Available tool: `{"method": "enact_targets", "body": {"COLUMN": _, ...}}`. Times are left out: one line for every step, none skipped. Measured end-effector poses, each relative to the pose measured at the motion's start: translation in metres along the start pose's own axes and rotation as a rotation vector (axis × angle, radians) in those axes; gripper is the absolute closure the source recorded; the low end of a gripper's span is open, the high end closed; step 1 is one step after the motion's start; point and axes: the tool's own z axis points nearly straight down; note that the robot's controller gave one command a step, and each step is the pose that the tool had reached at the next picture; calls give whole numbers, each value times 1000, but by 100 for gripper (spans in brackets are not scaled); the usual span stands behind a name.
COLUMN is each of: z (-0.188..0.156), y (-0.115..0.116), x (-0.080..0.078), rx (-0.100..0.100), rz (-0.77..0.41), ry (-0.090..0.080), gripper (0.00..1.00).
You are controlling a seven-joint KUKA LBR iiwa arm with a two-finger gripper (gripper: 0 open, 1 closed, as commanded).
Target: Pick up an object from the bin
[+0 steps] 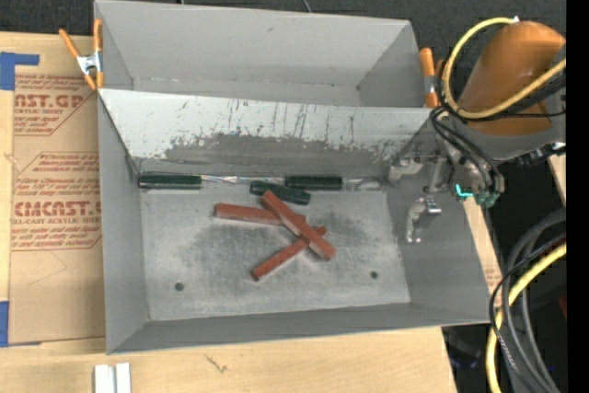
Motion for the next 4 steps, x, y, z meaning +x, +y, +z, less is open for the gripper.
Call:
{"method": "enact_targets", "body": {"z": -5, "y": 0, "x": -2, "rx": 1, "rz": -1, "ry": -8, "gripper": 0}}
{"method": "enact_targets", "body": {"z": 98, "y": 110, "x": -25, "rx": 4, "rz": -189, "ry": -28, "gripper": 100}}
{"method": "enact_targets", "body": {"z": 103, "y": 110, "x": -20, "rx": 3, "rz": -191, "ry": -7, "gripper": 0}}
{"method": "enact_targets", "body": {"z": 103, "y": 110, "x": -20, "rx": 3, "rz": -190, "ry": -9, "gripper": 0}}
